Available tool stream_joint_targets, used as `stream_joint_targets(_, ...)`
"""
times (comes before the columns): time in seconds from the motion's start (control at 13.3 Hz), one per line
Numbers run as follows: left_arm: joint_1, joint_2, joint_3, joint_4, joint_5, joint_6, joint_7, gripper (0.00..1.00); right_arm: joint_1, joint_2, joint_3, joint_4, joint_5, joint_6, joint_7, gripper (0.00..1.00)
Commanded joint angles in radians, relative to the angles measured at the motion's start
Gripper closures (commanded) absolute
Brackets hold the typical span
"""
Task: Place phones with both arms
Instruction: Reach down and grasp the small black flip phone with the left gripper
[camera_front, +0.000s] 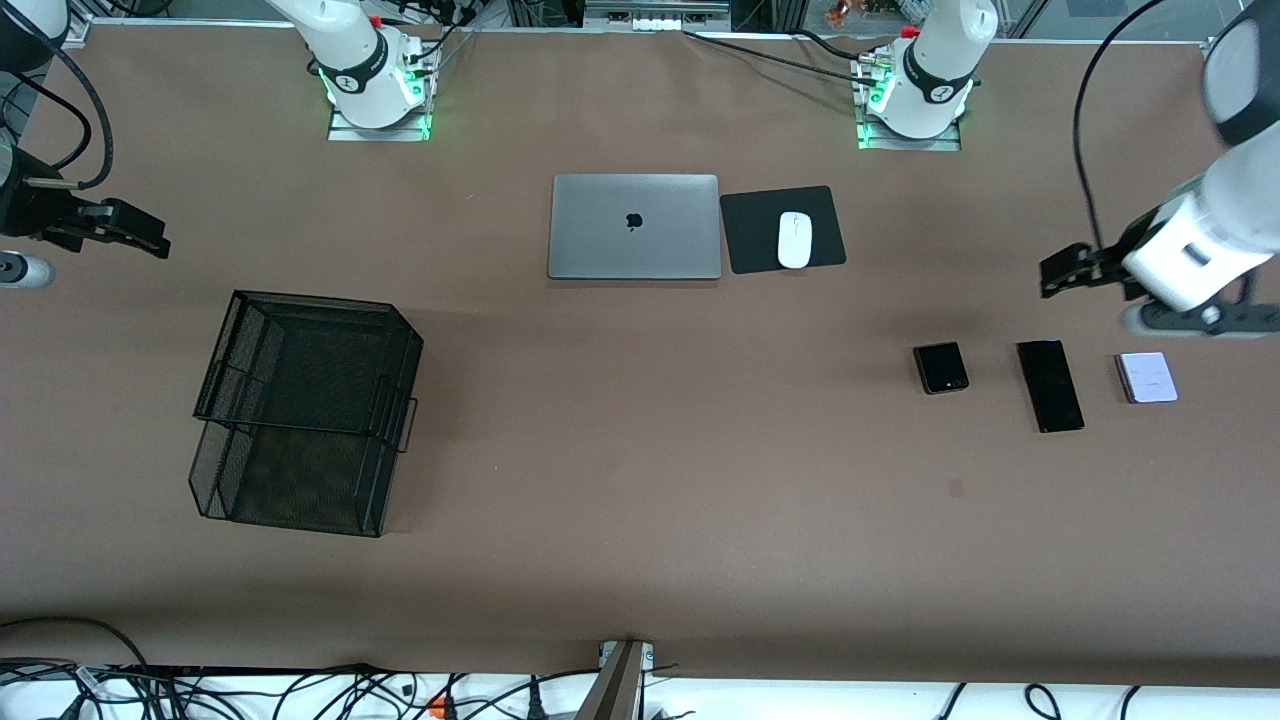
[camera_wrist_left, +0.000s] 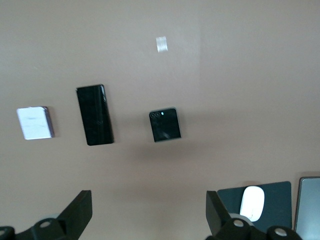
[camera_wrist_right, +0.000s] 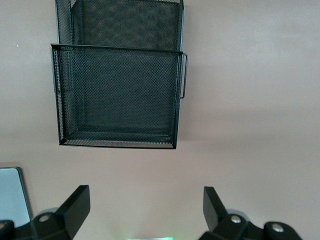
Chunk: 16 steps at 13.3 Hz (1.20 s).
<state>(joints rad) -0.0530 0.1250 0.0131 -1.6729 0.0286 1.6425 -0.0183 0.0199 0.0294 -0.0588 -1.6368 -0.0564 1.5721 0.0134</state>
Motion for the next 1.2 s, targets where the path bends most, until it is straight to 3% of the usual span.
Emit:
stream_joint_targets(0.0,-0.016,0.166,-0.016,0.006,0.025,0.043,-0.038,0.00,-0.001,-0.006,-0.001,0.009,0.017,-0.018,-0.018,0.00)
stream_joint_targets(0.38,0.004,0.213,-0.015,-0.316,0.025,0.550,-0.190,0.00,-0.001,-0.003,0.001,0.009,0.017,-0.017,-0.018,0.00)
stream_joint_targets(0.6,0.002,0.225,-0.015,-0.464,0.028,0.762,-0.249,0.00,-0.001,-0.003,0.001,0.009,0.017,-0.017,-0.018,0.00)
stream_joint_targets(1.13,0.004,0.309,-0.015,-0.524,0.034,0.888,-0.239,0.00,-0.001,-0.005,0.001,0.009,0.017,-0.017,-0.018,0.00)
